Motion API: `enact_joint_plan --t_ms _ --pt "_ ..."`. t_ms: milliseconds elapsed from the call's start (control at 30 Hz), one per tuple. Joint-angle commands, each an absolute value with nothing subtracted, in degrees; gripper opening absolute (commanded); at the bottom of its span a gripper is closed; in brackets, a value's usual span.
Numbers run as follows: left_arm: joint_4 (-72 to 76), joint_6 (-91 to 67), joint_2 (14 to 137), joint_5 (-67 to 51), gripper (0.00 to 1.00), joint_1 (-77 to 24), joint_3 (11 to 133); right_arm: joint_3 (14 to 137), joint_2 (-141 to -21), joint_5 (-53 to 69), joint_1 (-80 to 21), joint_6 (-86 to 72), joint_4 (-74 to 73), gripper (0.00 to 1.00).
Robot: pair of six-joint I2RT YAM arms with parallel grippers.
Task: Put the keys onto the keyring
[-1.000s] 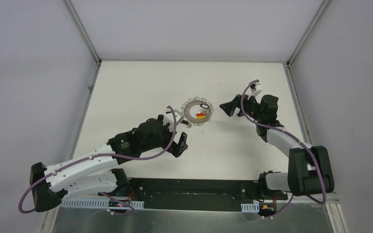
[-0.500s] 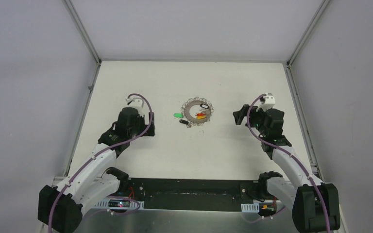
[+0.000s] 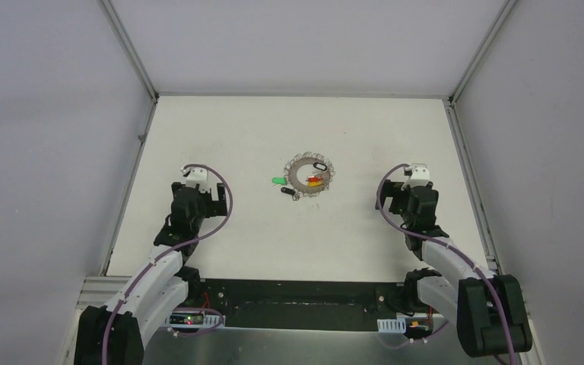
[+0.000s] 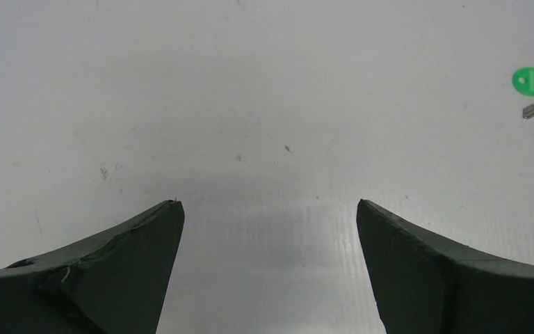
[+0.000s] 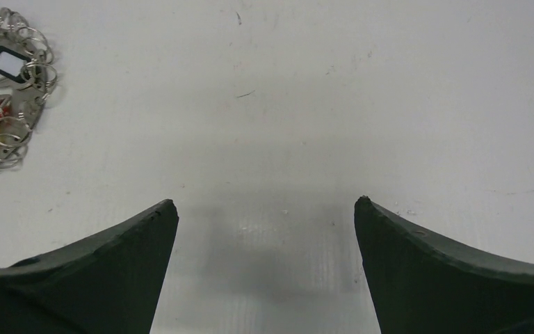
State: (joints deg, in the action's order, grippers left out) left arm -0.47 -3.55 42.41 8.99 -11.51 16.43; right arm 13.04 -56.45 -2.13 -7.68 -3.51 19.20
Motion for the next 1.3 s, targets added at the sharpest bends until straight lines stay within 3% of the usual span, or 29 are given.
enact_joint_plan --t_ms 0,367,533,600,800,1000,1267 --pt "22.39 1.86 46.18 9.98 0.99 -10.59 11.82 13.86 -60.31 -6.49 -7.34 -2.06 30.05 1.0" --pt "40.12 7.91 73.53 -3.44 0.99 -6.11 18.65 17.32 -73.76 -11.21 -7.38 -0.66 42.14 1.0" --pt "62.75 6.92 86.41 -9.05 0.99 -2.74 13.88 17.86 -75.34 -11.22 -6.6 -0.28 43.71 1.0" --pt "52.01 7.24 84.4 -10.58 0.99 -2.56 17.26 16.9 -76.52 -10.27 -6.14 1.41 46.85 1.0" --pt "46.17 6.17 85.32 -7.26 0.99 -2.58 21.15 13.63 -89.06 -9.97 -5.05 1.94 66.01 1.0" --pt "47.32 6.15 85.7 -6.51 0.99 -2.71 20.92 19.89 -87.87 -15.72 -4.27 -2.61 51.63 1.0" --pt "45.84 5.03 85.87 -4.11 0.99 -2.68 21.85 19.69 -88.18 -15.85 -3.93 -2.69 52.82 1.0"
